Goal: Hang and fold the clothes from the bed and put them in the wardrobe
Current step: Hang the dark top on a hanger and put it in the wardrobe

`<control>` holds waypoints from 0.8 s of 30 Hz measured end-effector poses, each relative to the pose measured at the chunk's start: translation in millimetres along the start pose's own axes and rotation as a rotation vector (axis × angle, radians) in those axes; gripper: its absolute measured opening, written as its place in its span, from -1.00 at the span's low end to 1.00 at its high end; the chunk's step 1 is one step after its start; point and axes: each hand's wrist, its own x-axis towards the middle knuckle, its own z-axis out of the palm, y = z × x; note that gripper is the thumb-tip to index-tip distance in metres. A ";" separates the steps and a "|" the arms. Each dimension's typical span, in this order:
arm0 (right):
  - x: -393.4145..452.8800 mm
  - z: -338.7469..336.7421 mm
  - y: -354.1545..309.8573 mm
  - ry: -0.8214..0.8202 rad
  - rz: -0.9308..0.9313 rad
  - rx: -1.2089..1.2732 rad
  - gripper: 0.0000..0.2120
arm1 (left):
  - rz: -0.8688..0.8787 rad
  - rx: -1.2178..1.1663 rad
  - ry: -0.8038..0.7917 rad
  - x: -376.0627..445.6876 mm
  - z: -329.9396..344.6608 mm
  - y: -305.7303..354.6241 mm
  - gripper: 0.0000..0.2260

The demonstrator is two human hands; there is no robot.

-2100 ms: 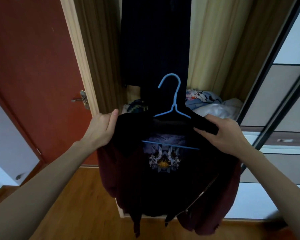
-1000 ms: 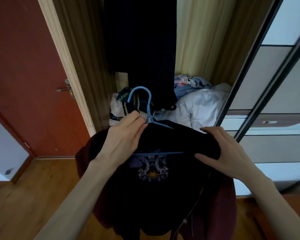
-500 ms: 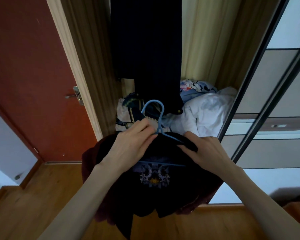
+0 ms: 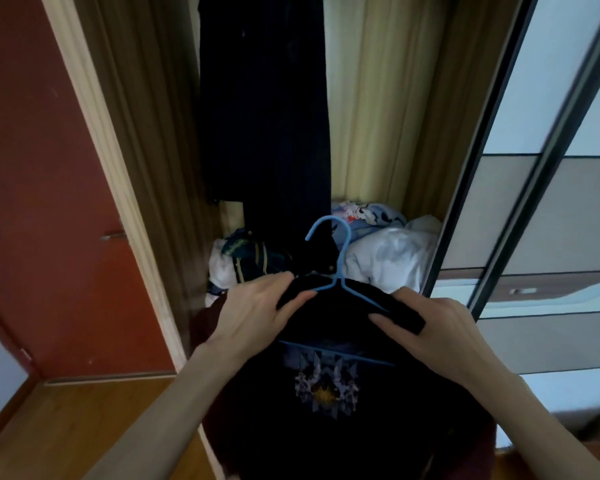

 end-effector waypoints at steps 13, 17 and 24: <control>53.5 -129.9 38.6 -0.146 0.211 -0.403 -0.43 | -0.086 -0.054 0.095 128.5 17.3 43.2 -0.50; 76.7 -148.1 42.6 -0.126 0.337 -0.392 -0.64 | -0.147 -0.116 -0.026 159.5 19.4 52.9 -0.55; 110.2 -192.6 45.1 -0.029 0.545 -0.355 -0.68 | -0.140 -0.205 -0.060 212.1 15.8 72.1 -0.67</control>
